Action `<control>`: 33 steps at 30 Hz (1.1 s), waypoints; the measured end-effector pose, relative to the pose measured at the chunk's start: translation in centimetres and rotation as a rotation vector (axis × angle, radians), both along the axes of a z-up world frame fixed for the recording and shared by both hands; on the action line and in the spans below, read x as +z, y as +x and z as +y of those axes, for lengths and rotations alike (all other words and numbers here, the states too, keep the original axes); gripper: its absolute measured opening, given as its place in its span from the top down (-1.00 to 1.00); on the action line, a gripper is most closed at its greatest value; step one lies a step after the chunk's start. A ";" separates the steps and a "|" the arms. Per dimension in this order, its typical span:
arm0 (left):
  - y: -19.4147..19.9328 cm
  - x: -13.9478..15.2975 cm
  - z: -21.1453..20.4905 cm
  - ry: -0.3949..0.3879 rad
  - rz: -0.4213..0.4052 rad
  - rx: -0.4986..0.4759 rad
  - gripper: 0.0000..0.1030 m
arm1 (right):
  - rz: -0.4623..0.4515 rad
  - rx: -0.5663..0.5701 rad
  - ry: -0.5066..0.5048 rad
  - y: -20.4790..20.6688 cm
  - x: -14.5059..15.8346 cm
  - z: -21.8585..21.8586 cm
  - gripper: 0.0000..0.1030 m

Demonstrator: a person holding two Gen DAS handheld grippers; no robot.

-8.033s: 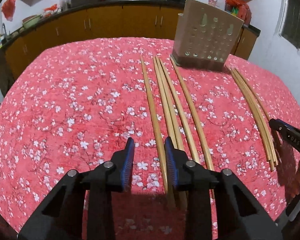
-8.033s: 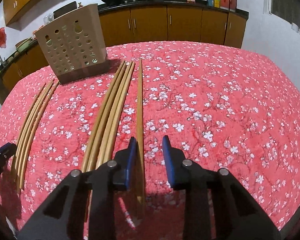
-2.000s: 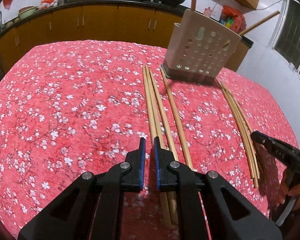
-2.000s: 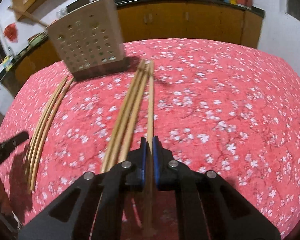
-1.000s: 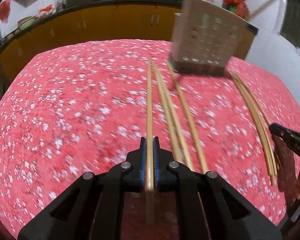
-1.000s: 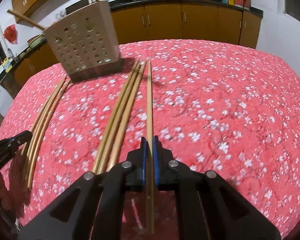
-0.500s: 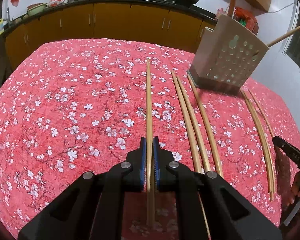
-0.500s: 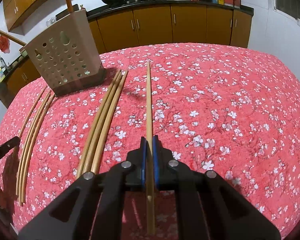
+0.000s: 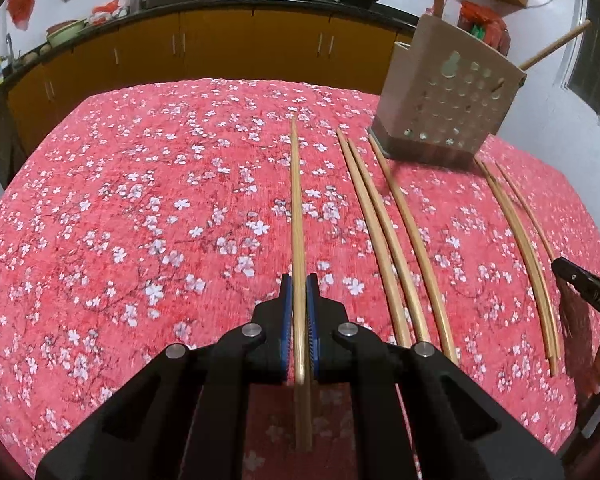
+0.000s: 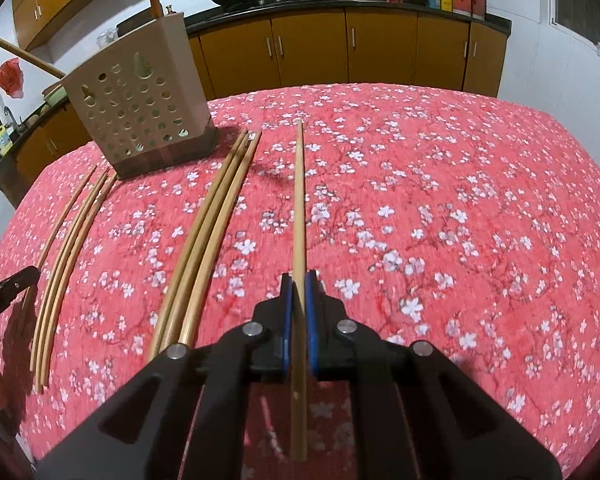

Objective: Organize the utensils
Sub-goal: 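Raise both held chopsticks upright and carry them toward the perforated holder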

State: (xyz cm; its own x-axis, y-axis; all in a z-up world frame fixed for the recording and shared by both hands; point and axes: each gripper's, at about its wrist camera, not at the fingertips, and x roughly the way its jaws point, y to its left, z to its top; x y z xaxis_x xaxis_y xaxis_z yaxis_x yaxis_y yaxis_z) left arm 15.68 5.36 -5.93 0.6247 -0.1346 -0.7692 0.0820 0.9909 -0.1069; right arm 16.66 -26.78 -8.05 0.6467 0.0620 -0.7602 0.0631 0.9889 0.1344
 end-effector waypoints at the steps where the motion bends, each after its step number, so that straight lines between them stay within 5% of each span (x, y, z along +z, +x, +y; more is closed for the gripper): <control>1: 0.0 0.0 0.0 0.001 0.000 0.001 0.84 | 0.000 -0.001 0.000 0.0 0.0 0.0 0.85; 11: 0.4 0.7 0.2 -0.011 0.013 0.012 0.85 | -0.053 -0.010 0.048 -0.7 1.8 -0.7 0.85; 33: -0.4 11.0 1.8 -0.097 -0.271 0.042 0.85 | -0.360 -0.052 0.043 -2.4 11.1 -1.9 0.85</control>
